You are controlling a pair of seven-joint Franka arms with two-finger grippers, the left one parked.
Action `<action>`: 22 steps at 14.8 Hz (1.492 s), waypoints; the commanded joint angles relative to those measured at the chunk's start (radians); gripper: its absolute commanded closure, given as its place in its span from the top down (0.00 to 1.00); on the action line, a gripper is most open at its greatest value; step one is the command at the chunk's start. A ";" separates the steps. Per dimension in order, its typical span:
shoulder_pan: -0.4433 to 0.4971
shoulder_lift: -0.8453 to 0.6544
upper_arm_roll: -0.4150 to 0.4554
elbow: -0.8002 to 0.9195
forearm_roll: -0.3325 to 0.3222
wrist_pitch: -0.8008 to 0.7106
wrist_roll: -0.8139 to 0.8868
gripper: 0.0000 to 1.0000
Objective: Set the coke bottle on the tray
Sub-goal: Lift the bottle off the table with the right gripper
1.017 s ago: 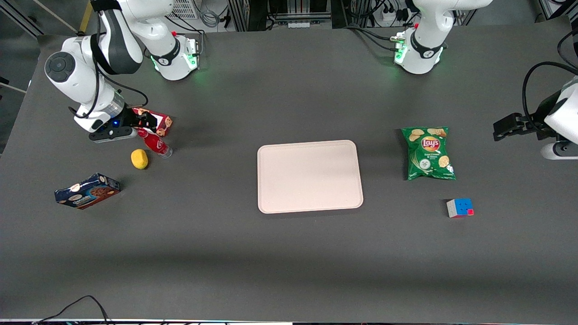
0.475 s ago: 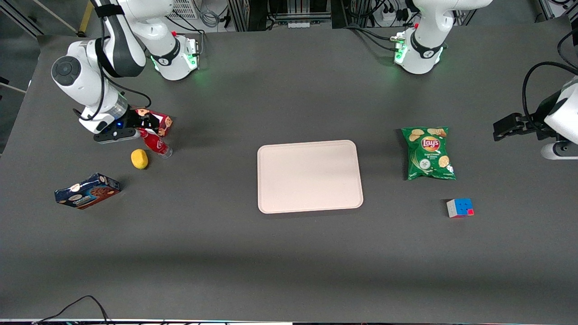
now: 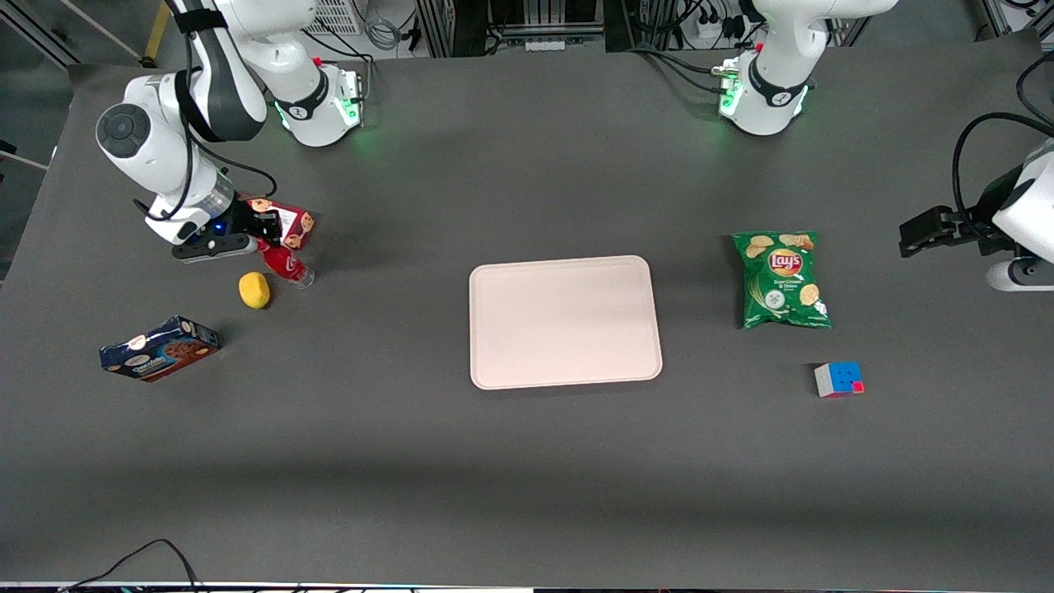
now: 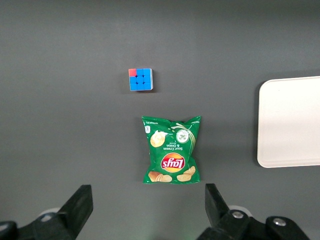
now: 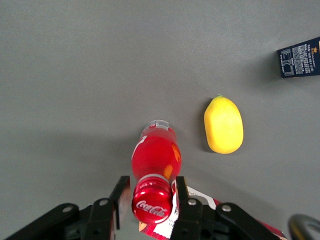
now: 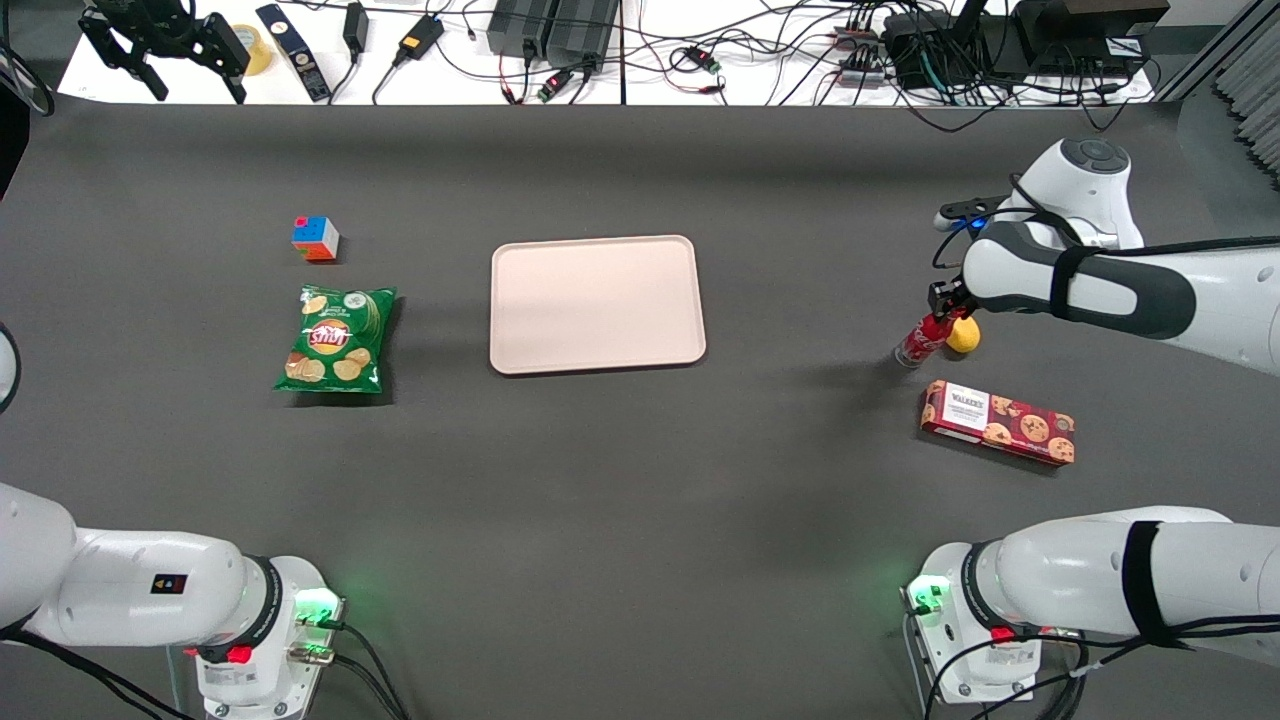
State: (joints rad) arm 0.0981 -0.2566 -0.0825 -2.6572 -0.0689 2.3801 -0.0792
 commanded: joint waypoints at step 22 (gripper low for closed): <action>0.014 0.138 0.291 0.940 0.121 -0.823 0.330 0.00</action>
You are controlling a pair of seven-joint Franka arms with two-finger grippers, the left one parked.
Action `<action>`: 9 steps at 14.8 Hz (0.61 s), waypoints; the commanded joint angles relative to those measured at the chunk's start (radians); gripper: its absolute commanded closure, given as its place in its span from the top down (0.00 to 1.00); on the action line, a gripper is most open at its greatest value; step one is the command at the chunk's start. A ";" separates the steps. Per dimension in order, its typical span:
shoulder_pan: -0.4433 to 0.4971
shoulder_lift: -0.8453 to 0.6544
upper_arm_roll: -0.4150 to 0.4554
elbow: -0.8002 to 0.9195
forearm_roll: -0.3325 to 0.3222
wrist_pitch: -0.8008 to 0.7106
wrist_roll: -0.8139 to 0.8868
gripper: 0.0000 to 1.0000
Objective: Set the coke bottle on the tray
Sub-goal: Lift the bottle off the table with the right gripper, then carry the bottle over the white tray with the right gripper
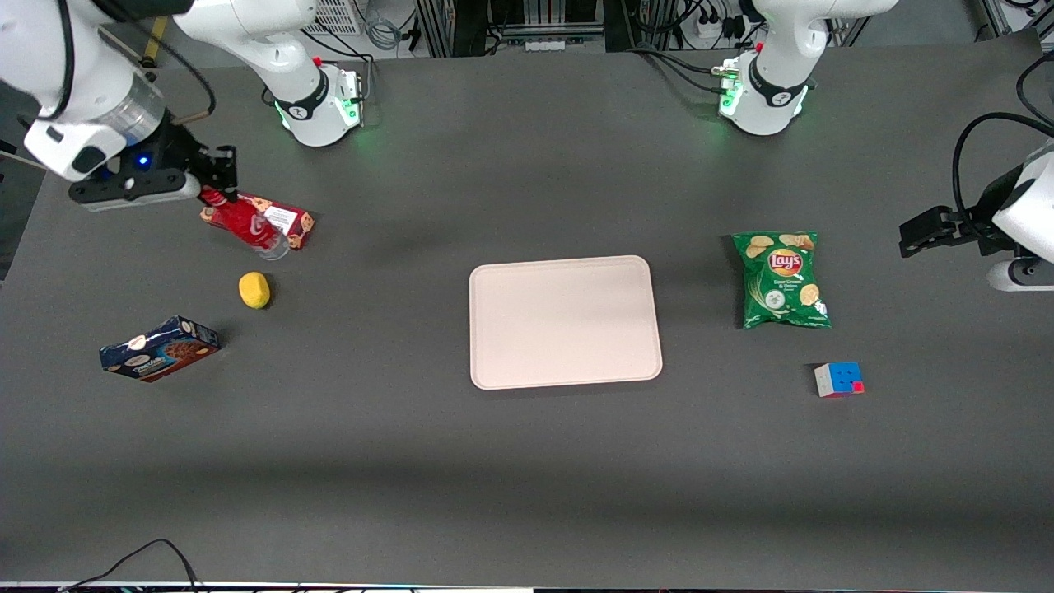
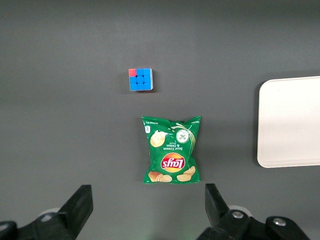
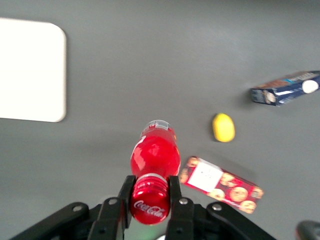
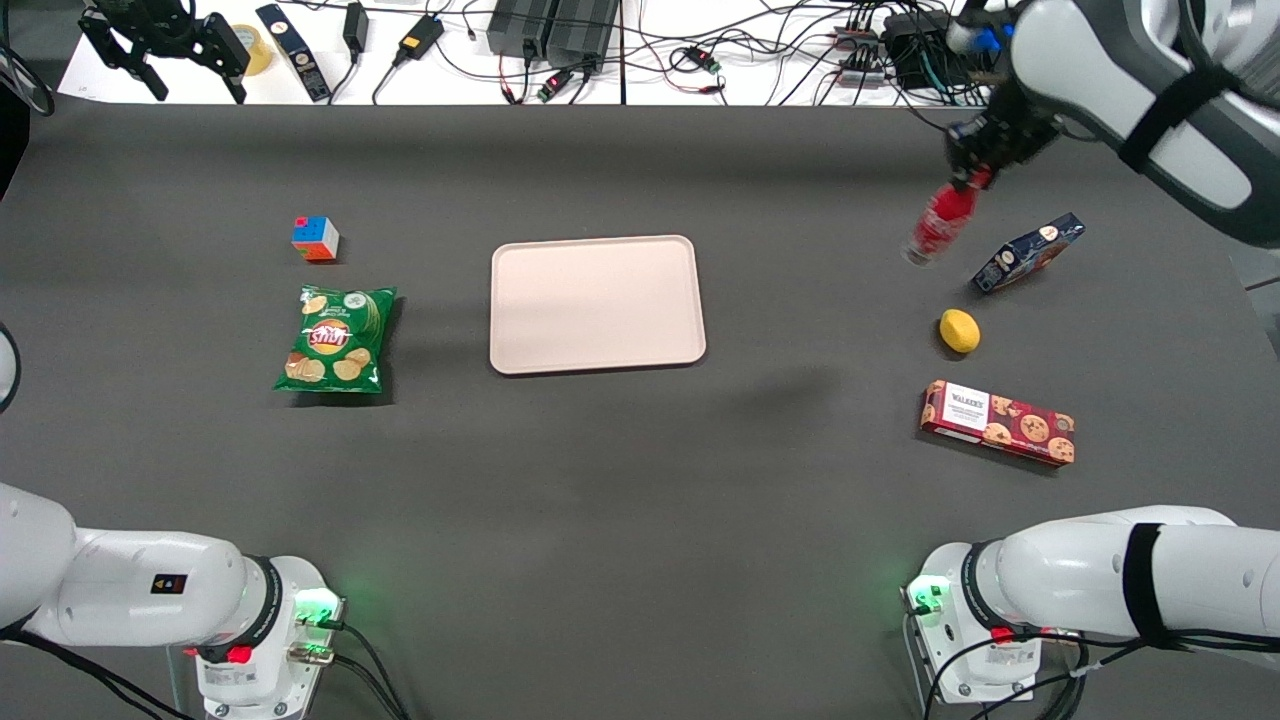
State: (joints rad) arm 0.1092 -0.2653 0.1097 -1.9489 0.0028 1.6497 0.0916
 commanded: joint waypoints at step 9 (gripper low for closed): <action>0.196 0.648 0.289 0.628 -0.078 -0.018 0.698 0.00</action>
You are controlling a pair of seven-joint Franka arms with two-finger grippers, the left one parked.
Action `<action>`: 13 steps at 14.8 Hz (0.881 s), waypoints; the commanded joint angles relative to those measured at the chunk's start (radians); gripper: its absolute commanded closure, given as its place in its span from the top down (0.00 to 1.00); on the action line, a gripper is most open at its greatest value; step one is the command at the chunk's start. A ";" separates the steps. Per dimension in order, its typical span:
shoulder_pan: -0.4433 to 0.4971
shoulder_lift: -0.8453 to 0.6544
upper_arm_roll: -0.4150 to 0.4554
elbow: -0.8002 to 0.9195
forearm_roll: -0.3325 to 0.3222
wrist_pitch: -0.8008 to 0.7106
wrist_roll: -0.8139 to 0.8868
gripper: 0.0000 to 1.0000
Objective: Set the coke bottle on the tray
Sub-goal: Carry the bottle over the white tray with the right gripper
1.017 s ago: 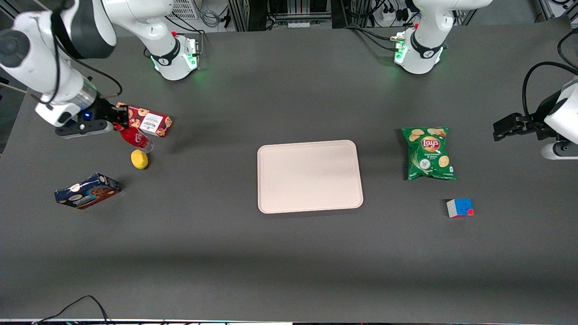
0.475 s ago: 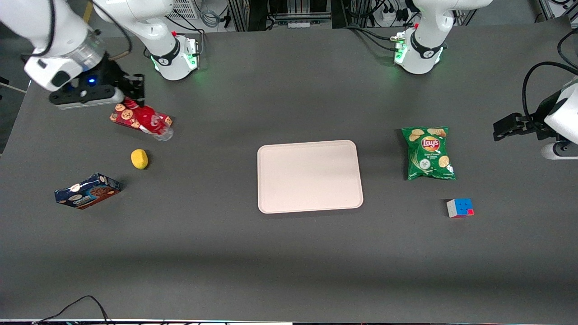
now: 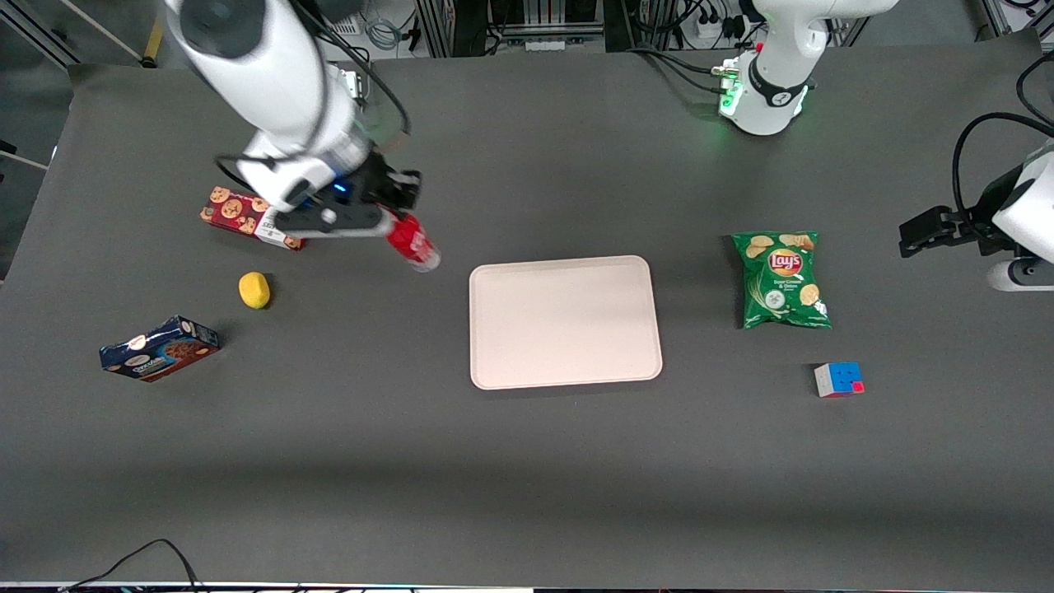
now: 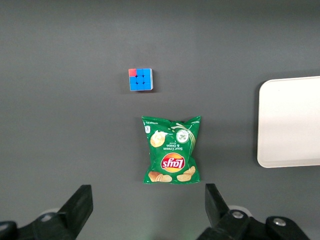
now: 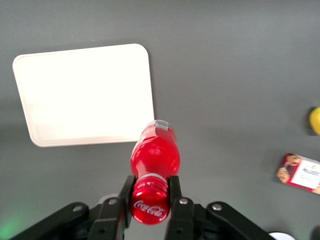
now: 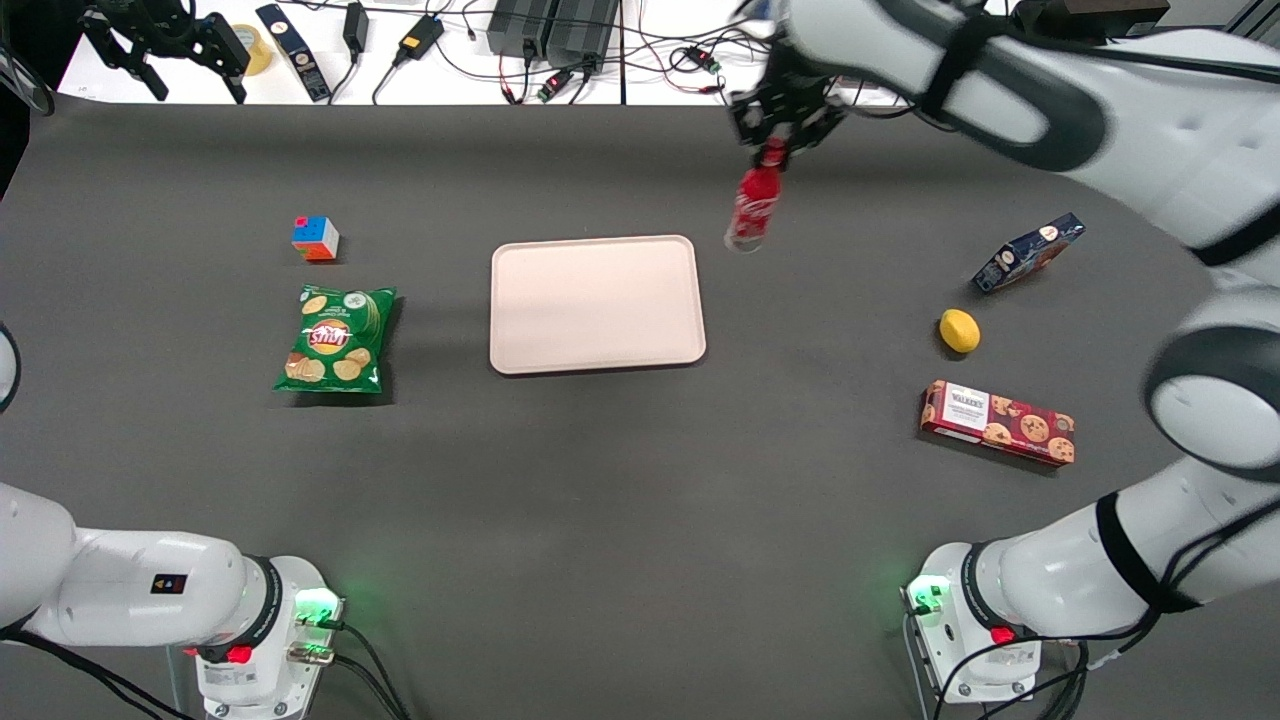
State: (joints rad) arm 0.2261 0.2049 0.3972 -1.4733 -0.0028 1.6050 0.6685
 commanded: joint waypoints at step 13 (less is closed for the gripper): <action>0.151 0.445 0.003 0.088 -0.244 0.357 0.253 0.00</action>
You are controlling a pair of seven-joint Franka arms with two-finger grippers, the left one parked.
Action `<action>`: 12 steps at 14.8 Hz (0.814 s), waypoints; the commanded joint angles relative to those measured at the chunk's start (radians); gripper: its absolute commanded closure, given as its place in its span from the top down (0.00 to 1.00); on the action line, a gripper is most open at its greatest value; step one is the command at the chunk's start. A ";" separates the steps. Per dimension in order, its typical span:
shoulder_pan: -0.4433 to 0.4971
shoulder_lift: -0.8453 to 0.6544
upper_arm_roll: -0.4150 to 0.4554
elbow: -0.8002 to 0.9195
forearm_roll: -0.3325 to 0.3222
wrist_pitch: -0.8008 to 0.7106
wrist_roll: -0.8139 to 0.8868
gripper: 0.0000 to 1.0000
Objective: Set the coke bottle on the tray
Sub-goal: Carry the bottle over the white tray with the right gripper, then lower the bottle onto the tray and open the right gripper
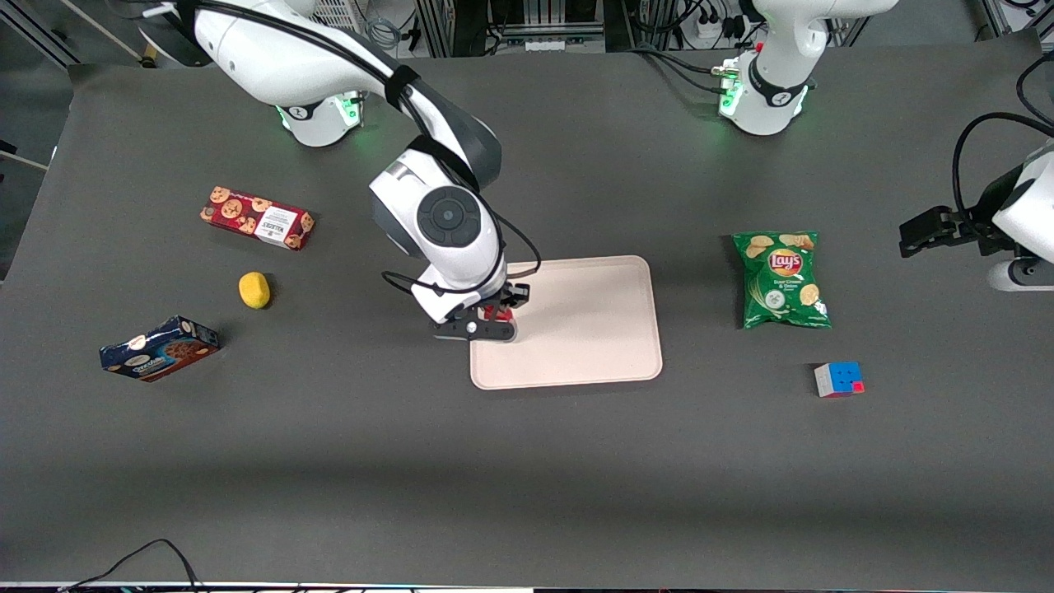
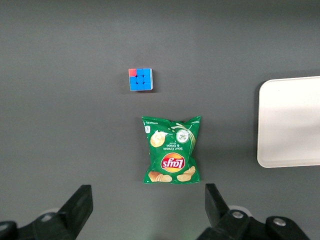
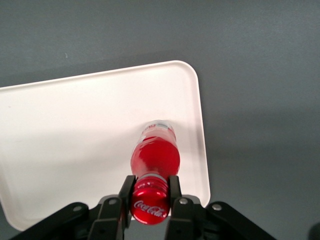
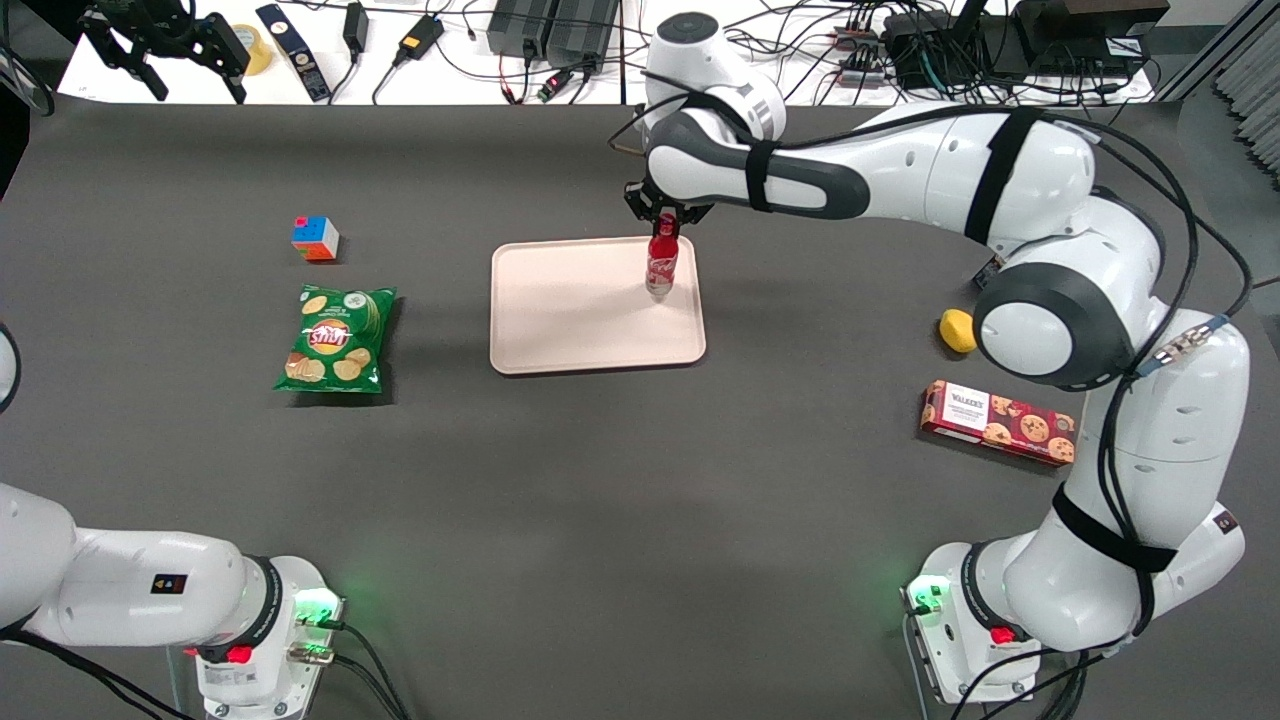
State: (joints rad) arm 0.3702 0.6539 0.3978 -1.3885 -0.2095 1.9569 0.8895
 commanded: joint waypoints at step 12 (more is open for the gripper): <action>-0.007 -0.013 -0.002 0.000 -0.039 0.011 0.037 1.00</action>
State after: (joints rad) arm 0.3681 0.6636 0.3955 -1.3876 -0.2226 1.9617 0.8965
